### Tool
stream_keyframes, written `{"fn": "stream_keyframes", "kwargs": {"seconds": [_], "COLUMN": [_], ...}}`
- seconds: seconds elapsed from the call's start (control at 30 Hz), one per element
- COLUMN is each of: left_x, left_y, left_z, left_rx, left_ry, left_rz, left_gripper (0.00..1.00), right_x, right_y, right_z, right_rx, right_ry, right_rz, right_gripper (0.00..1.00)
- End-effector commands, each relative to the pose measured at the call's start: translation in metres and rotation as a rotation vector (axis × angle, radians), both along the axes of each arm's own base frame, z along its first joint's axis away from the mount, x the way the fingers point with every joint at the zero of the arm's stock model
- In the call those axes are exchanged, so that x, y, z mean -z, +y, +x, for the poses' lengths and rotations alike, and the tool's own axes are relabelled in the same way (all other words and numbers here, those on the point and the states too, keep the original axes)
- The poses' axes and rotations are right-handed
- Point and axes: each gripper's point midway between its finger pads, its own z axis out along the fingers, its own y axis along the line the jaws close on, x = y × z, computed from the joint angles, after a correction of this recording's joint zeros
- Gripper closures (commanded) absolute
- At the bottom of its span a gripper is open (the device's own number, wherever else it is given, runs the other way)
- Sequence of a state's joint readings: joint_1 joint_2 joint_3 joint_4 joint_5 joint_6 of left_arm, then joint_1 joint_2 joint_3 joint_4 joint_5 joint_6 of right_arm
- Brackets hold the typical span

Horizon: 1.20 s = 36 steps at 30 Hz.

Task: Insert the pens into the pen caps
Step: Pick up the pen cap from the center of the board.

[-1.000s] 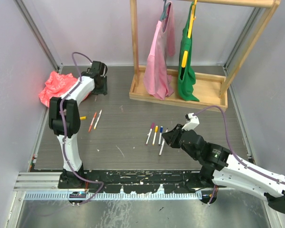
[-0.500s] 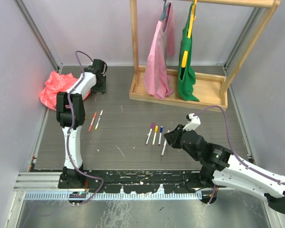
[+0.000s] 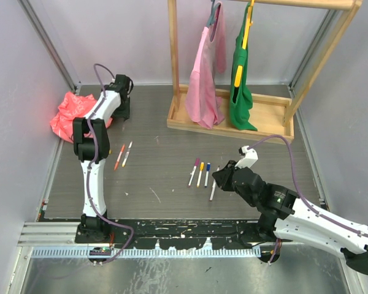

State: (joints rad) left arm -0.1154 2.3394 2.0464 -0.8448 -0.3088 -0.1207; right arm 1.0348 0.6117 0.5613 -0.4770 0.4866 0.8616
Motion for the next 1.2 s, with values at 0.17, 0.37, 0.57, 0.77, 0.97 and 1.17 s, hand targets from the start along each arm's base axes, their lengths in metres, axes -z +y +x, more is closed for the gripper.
{"fn": "stream_keyframes", "kwargs": {"seconds": [0.17,0.37,0.57,0.77,0.97,1.17], "left_x": [-0.020,-0.017,-0.011,-0.003,0.005,0.009], "left_y": [0.036,0.042,0.041,0.045,0.044,0.040], "left_z": [0.009,0.016,0.030,0.038,0.044,0.049], "left_rx": [-0.060,-0.065,-0.053,-0.058,-0.053,-0.040], "left_ry": [-0.021,-0.030,-0.046,-0.047,-0.053,-0.059], "left_rz": [0.091,0.071,0.037,0.000,-0.057,-0.105], "left_gripper": [0.58,0.57,0.57,0.57,0.56,0.57], "right_x": [-0.023,-0.018,-0.011,-0.005,0.000,0.002], "right_y": [0.003,0.003,0.005,0.007,0.012,0.016], "right_z": [0.006,0.007,0.008,0.009,0.010,0.010], "right_rx": [0.007,0.006,0.004,0.003,-0.003,-0.008], "right_ry": [-0.051,-0.046,-0.033,-0.019,-0.006,0.000], "right_rz": [0.024,0.010,-0.022,-0.036,-0.037,-0.039], "right_gripper": [1.00,1.00,1.00,1.00,1.00,1.00]}}
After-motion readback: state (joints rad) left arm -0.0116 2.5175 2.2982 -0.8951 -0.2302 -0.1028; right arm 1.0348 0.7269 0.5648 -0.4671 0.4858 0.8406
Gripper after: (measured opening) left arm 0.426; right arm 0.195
